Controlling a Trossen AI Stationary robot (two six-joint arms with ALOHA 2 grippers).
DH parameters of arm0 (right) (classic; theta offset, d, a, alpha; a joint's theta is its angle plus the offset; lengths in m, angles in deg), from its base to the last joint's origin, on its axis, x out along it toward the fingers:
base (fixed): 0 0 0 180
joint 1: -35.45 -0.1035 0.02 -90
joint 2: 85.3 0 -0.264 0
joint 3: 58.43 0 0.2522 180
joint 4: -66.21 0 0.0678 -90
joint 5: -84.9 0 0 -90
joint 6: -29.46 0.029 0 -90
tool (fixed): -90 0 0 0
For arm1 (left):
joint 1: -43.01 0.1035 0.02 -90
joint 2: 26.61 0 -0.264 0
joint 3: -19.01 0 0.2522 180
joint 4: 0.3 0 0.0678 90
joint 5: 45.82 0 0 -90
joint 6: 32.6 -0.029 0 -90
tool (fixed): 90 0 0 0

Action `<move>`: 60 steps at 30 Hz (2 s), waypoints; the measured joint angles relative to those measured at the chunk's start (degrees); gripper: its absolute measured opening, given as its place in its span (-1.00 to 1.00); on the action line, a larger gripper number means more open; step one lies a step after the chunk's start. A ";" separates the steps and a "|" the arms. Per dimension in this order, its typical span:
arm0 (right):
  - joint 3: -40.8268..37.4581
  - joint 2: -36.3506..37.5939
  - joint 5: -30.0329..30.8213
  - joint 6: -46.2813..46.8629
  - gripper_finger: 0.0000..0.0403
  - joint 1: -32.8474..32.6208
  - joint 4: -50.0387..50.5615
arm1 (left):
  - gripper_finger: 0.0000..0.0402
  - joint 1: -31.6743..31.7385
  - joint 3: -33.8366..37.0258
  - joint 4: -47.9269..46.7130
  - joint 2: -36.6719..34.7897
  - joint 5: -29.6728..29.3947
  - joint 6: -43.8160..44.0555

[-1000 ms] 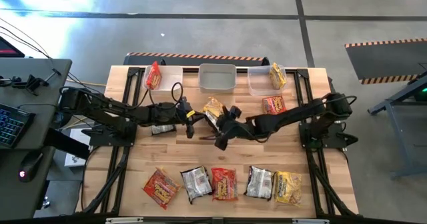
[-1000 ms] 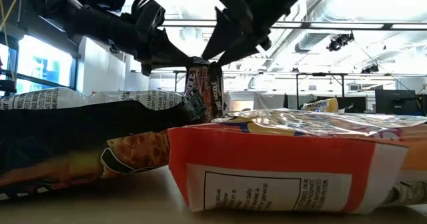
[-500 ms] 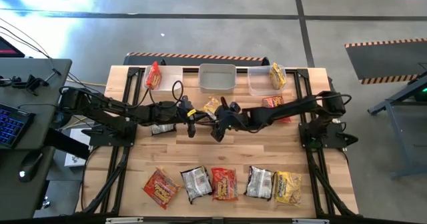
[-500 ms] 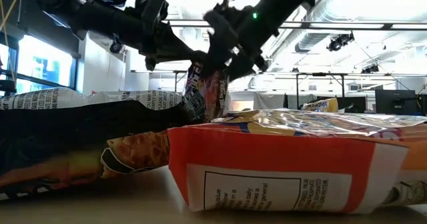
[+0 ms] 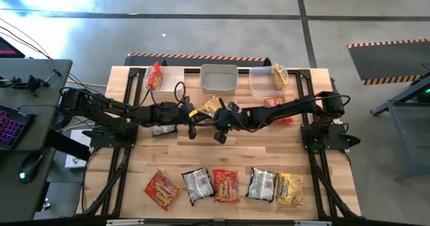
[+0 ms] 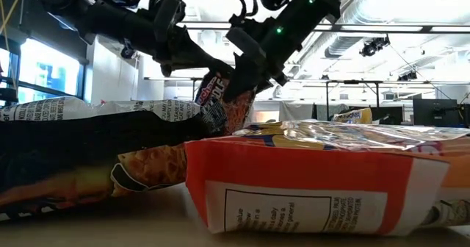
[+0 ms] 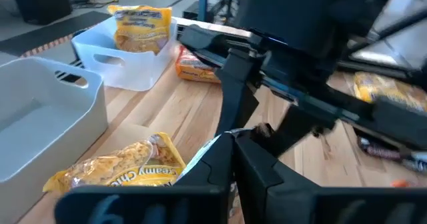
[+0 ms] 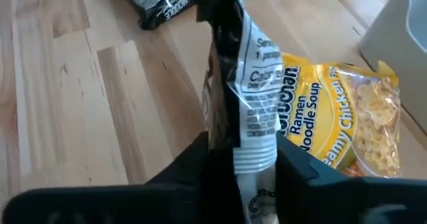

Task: Sort Maruchan noodles
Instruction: Put the black noodle pack into the gray bin

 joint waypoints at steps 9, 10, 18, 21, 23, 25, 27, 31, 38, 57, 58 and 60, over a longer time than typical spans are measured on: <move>-0.11 0.85 -0.64 -6.50 -0.60 0.07 0.37 | -0.68 3.25 -4.02 -17.70 -10.99 3.38 -10.53; -0.11 1.45 -0.95 -7.38 -0.59 0.06 0.18 | -0.65 3.62 -4.13 -20.19 -12.73 4.50 -11.36; -8.85 9.26 -12.43 -16.13 -0.64 3.38 -10.57 | -0.58 6.79 -4.02 -30.25 -19.26 19.93 -12.17; -13.90 10.62 -19.28 -16.98 -0.63 5.85 -18.70 | -0.59 6.66 -4.04 -29.63 -18.34 20.10 -12.84; -16.04 10.71 -22.19 -17.40 -0.61 6.99 -22.12 | -0.56 6.66 -3.99 -29.95 -17.43 19.95 -13.56; -16.72 10.71 -24.06 -18.14 -0.60 7.95 -23.30 | -0.51 6.66 -5.00 -30.76 -15.87 18.61 -13.50; -16.74 10.71 -24.59 -18.73 -0.60 8.95 -24.04 | -0.43 6.69 -7.58 -33.21 -13.80 16.48 -12.77; -16.74 10.99 -27.93 -20.05 -0.59 10.51 -24.97 | -0.26 6.73 -14.53 -41.49 -9.94 13.85 -12.60; -16.76 11.04 -28.80 -22.43 -0.59 10.82 -25.86 | 0.04 6.79 -21.40 -46.58 -3.89 13.82 -13.50; -16.76 11.04 -29.51 -23.25 -0.58 10.78 -27.98 | -0.49 7.33 -27.48 -51.76 2.65 18.48 -18.25; -16.76 11.04 -29.51 -23.09 -0.58 10.78 -28.10 | -0.55 7.47 -27.95 -52.46 2.65 18.45 -18.42; -16.76 11.04 -29.61 -21.98 -0.57 10.78 -28.15 | -0.68 7.70 -28.57 -53.42 2.65 19.04 -18.55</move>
